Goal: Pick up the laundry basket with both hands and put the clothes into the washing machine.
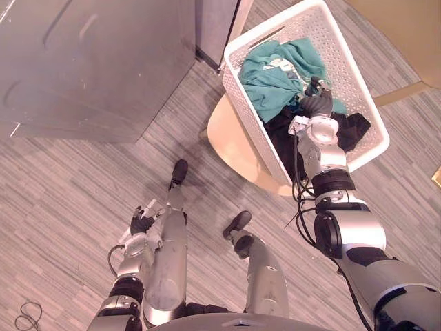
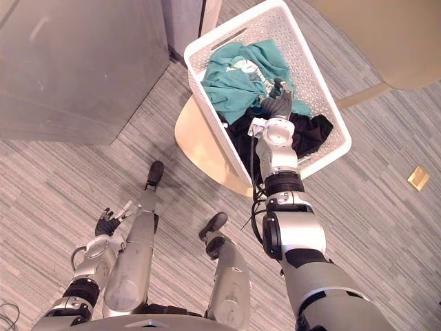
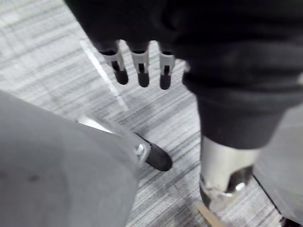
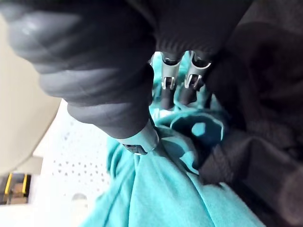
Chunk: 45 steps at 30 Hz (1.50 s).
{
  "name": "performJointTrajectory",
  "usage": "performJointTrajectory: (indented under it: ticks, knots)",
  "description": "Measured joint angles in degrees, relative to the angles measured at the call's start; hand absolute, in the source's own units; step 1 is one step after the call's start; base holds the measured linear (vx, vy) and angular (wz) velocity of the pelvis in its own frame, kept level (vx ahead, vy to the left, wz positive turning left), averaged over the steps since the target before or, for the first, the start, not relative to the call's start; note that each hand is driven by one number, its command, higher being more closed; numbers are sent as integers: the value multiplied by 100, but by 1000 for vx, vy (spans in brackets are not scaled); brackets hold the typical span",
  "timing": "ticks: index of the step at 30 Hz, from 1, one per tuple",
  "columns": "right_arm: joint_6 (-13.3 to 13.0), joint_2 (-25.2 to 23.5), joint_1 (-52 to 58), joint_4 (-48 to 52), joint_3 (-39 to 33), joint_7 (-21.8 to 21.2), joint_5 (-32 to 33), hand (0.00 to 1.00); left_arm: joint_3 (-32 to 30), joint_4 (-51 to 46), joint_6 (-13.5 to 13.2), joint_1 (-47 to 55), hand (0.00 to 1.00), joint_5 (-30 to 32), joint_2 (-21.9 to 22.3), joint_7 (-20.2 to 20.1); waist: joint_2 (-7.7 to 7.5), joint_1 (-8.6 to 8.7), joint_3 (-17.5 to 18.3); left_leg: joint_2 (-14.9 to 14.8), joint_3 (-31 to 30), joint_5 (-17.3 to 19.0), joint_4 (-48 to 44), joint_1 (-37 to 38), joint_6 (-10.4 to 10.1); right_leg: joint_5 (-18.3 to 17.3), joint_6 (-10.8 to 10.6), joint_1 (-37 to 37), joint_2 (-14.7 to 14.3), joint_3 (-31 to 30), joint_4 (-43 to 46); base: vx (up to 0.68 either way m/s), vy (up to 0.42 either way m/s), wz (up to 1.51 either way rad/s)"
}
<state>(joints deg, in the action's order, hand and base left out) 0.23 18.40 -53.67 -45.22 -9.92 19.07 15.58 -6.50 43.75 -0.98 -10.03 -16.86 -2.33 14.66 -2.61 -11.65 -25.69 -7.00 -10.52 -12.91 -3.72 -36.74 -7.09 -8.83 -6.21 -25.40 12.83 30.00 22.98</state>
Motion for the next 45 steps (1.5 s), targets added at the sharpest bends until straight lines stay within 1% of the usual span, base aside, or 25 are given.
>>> performJointTrajectory:
  ticks: [4,7,10,12,13,16,19,20,21,22,23,24,27,30,32,36,37,41,43,45]
  knots:
    - [-44,-30,267,396,-289,75,345,100,-8,28,33,19,0,-53,7,-1,0,15,0,2,46,-30,80,208,1,-1,-1,161,31,3,4,19,-42,2]
    - [-157,-90,287,434,-493,100,557,100,-10,34,41,25,0,-61,4,-7,2,58,1,18,129,-28,89,352,4,-6,-8,242,80,-8,50,-9,-49,-4]
    - [-161,-96,382,447,-504,96,557,100,-12,65,50,25,0,-62,-2,-16,2,106,1,30,158,-25,98,410,22,-10,-14,275,103,-75,82,-20,-19,-1]
    - [-159,-115,418,451,-610,92,557,100,-14,84,82,31,0,-62,-3,-20,3,105,1,41,209,-50,203,502,92,-21,-29,276,141,-94,130,-10,-15,1]
    - [-160,-115,422,451,-661,90,557,0,-16,86,94,54,0,-62,-20,-22,3,124,1,53,279,-101,306,577,120,-43,-56,285,189,-95,178,-11,-34,5]
    - [-159,-111,480,532,-659,88,552,0,-13,160,103,78,0,-61,-60,-49,5,151,2,95,284,-130,354,659,150,-57,-78,348,238,-96,196,9,-29,9]
    - [-150,-45,514,597,-489,-116,425,0,-12,242,120,115,0,-52,-101,-62,5,156,2,148,285,-150,387,687,166,-66,-94,355,297,-98,217,14,-16,4]
    - [-124,113,504,588,-138,-276,414,0,-13,245,126,153,0,-53,-127,-112,5,148,2,157,282,-174,387,682,140,-63,-97,358,300,-100,204,0,0,0]
    - [-124,182,494,583,31,-338,409,0,-11,245,126,170,0,-53,-146,-123,5,141,2,157,278,-182,387,683,130,-62,-97,362,298,-100,197,22,-41,2]
    - [-111,304,426,527,338,-492,151,0,-4,250,126,188,0,-45,-181,-137,5,137,2,155,270,-185,386,684,127,-62,-97,366,291,-98,187,12,-34,0]
    - [-105,359,348,463,495,-573,19,0,-3,257,126,192,0,-44,-201,-140,5,142,2,153,266,-187,386,683,124,-61,-97,366,287,-98,184,9,-48,-1]
    - [-79,514,160,294,873,-763,-218,0,6,298,126,193,0,-37,-238,-169,5,141,2,150,261,-190,385,682,120,-60,-96,366,278,-98,166,-4,-49,0]
    - [-36,940,-201,86,1715,-1237,-672,0,91,391,113,195,0,-26,-352,-267,6,95,1,144,222,-191,384,660,118,-51,-103,383,239,-82,93,0,-56,3]
    - [-41,1204,-458,-211,2223,-1528,-713,0,214,465,96,205,0,25,-468,-325,7,65,1,147,153,-192,368,612,117,-24,-114,425,187,-20,-1,14,-50,8]
    - [-37,1356,-595,-410,2504,-1623,-884,0,265,462,85,218,0,34,-509,-399,8,32,0,147,77,-181,287,495,105,-13,-110,421,176,72,-42,19,-46,12]
    - [-32,1397,-776,-742,2902,-1768,-1159,0,272,464,83,246,0,80,-507,-430,13,-93,-2,145,69,-170,259,454,101,-9,-106,395,163,73,-67,6,-51,-1]
    - [-24,1412,-795,-771,2957,-1769,-1173,0,276,462,83,246,0,81,-506,-430,14,-105,-3,142,66,-161,243,436,99,-7,-103,387,157,74,-72,-10,-46,-1]
    - [3,1571,-866,-835,3032,-1769,-1573,0,280,421,58,248,0,79,-502,-428,31,-169,-13,103,-28,-80,37,159,88,50,-64,294,71,192,-162,-19,-44,1]
    - [38,1593,-938,-1038,3113,-1765,-1610,0,271,418,57,251,0,78,-485,-423,32,-227,-13,102,-23,-78,36,144,90,56,-68,278,71,192,-169,-7,-47,-1]
    - [72,1599,-1008,-1035,3174,-1765,-1696,0,253,397,50,252,0,73,-450,-420,36,-259,-15,98,-29,-51,-28,50,89,62,-72,221,60,198,-169,-1,-45,-4]
